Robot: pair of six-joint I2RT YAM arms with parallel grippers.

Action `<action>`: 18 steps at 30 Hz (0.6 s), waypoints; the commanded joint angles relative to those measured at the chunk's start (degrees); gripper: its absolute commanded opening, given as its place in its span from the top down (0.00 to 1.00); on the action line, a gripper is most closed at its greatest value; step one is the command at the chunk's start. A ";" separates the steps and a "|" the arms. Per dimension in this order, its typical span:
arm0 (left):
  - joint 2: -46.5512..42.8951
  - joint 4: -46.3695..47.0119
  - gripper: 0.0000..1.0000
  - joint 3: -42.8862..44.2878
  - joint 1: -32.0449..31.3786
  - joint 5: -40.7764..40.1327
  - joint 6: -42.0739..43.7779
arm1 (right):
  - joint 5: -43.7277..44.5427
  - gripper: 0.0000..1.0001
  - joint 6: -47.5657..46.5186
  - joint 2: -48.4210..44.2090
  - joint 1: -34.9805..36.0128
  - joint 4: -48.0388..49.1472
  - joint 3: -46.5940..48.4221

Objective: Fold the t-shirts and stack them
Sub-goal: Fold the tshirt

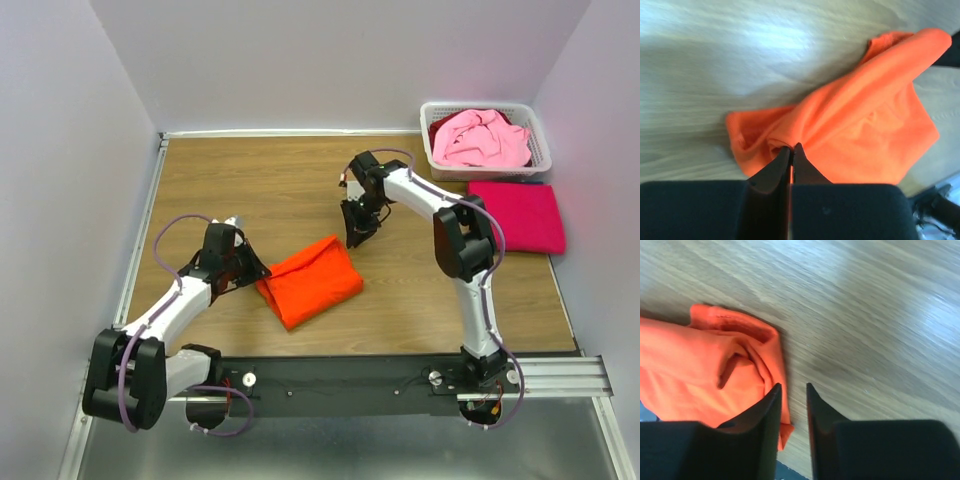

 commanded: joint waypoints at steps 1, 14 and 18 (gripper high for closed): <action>-1.27 1.22 0.77 1.74 0.41 -7.45 -0.46 | 3.64 0.65 1.99 -6.62 -0.47 5.31 -2.51; -20.34 0.95 0.66 -0.08 -3.46 -2.73 -4.23 | -21.55 0.58 16.13 -25.61 -0.30 45.11 -31.68; -19.03 6.48 0.90 -3.17 -7.06 -1.75 -8.36 | -26.13 0.58 18.25 -24.13 0.32 52.95 -35.56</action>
